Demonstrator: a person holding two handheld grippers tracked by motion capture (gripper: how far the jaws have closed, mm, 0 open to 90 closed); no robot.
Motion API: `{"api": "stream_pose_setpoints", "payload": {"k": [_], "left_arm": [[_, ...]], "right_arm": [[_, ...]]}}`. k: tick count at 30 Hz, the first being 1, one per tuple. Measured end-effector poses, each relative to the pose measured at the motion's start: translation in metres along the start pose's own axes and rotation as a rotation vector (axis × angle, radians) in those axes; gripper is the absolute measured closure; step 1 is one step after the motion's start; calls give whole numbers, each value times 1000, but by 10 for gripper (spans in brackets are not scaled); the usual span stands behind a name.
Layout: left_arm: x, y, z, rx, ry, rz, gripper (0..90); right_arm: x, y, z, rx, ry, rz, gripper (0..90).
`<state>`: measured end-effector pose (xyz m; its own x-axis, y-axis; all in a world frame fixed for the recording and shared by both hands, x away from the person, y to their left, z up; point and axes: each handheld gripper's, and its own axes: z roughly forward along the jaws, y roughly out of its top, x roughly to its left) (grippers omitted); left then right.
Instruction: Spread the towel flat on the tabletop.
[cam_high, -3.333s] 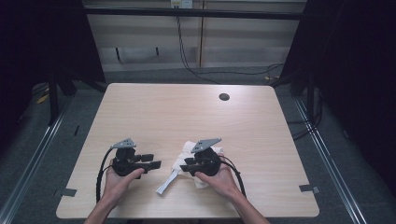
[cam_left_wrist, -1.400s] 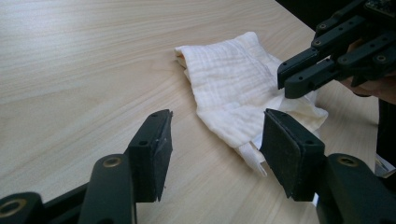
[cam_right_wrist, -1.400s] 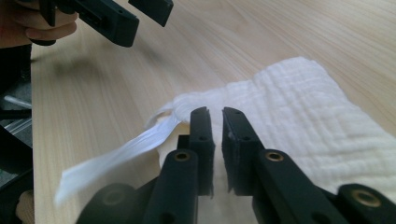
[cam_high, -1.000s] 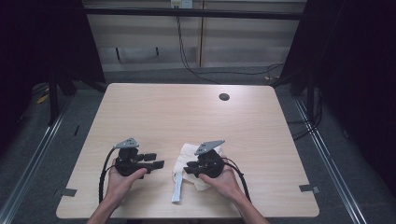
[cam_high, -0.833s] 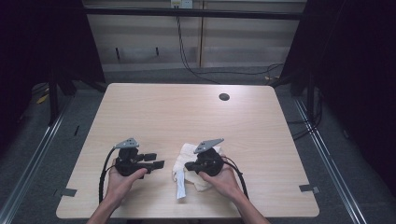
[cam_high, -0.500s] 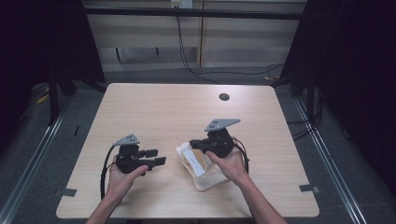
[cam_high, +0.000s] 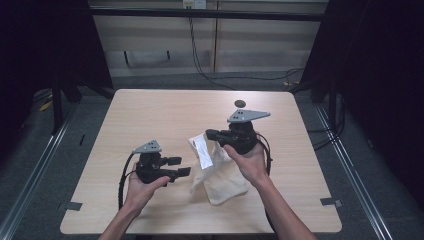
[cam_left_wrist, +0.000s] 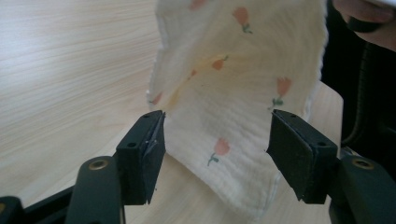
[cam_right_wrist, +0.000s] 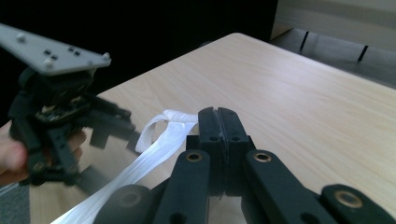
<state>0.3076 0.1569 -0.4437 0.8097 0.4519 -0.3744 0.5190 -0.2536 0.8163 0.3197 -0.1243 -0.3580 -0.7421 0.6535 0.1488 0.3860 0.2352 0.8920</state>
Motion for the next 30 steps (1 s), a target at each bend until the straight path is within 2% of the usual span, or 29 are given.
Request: {"api": "stream_pose_setpoints", "payload": {"k": [3,4,5,7,9,10,14,16,17,18,21,23,24,26,28,30], "left_arm": [[1,-1,2,-1,2,-4,361],[5,-1,3,2,22,-8,364],[5,-1,3,2,22,-8,368],[10,3,0,-28,46,-23,376],[12,5,-2,-47,52,-34,380],[16,9,-6,-66,64,-39,400],[15,20,-9,-101,45,-12,422],[12,22,-10,-120,54,0,443],[11,25,-12,-141,57,4,469],[11,28,-12,-133,74,27,488],[13,29,-11,-134,81,46,553],[14,25,-5,-108,81,83,666],[14,23,-4,-102,97,98,767],[16,21,-7,-121,75,74,884],[16,22,-9,-125,77,75,890],[14,28,-21,-149,84,81,890]], "right_arm": [[-3,6,-3,-19,-9,6,900],[-5,11,-6,-34,-7,9,900],[-5,11,-6,-34,-7,9,900],[-4,20,-11,-58,0,2,900],[-3,24,-14,-68,3,1,900],[-1,32,-18,-89,18,-5,900],[9,46,-23,-117,60,-19,900],[13,49,-24,-123,69,-30,900],[16,52,-25,-132,78,-35,900],[22,58,-27,-141,82,-51,900],[27,65,-31,-156,86,-70,900],[28,66,-34,-165,78,-77,900],[28,66,-34,-166,77,-76,900],[25,65,-36,-166,65,-72,900],[22,63,-37,-168,64,-65,900],[16,59,-42,-177,48,-50,900]]}}
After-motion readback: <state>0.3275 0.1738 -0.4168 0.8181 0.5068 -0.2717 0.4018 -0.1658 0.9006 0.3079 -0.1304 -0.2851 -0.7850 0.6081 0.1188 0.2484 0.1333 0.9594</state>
